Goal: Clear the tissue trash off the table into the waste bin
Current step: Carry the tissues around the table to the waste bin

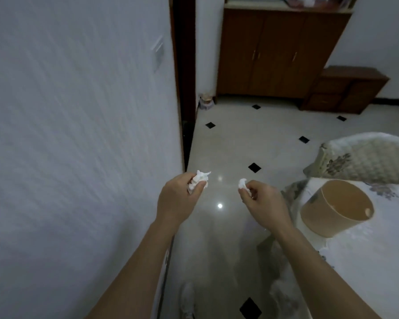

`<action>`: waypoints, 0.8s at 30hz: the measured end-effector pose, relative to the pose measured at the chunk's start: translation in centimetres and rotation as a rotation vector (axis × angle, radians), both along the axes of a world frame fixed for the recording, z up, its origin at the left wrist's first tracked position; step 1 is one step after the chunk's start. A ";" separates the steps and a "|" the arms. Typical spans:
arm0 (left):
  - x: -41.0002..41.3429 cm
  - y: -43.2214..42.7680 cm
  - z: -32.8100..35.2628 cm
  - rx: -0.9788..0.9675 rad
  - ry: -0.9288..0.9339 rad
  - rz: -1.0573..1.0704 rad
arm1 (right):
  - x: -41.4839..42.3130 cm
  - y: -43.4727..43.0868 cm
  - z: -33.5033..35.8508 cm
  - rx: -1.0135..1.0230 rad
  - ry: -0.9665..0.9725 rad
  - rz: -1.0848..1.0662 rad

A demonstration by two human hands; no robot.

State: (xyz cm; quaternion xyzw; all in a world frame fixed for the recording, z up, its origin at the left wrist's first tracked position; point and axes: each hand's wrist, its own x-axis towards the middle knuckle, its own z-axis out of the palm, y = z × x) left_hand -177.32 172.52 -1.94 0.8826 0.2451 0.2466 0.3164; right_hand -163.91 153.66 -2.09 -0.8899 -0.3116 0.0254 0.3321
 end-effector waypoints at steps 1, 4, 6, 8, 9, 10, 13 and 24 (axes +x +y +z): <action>2.0 1.1 0.2 0.004 -0.007 -0.037 | 1.3 0.8 0.3 -0.005 -0.011 -0.031; 7.9 3.6 1.4 -0.001 -0.022 -0.152 | 4.8 3.0 1.5 -0.004 -0.034 -0.118; 11.5 4.9 2.0 0.003 -0.034 -0.217 | 6.9 4.0 2.0 0.011 -0.042 -0.165; 14.7 5.6 2.2 0.003 -0.044 -0.289 | 8.7 4.6 2.1 0.029 -0.047 -0.210; 16.1 5.8 2.3 -0.001 -0.046 -0.321 | 9.6 4.7 2.0 0.031 -0.053 -0.233; 17.5 5.9 2.3 -0.007 -0.045 -0.350 | 10.4 4.7 1.9 0.028 -0.060 -0.258; 21.8 5.9 2.0 -0.015 -0.039 -0.418 | 13.2 4.3 1.8 0.012 -0.070 -0.332; 41.2 1.9 1.6 0.059 0.011 -0.668 | 27.7 0.1 0.2 0.013 -0.084 -0.657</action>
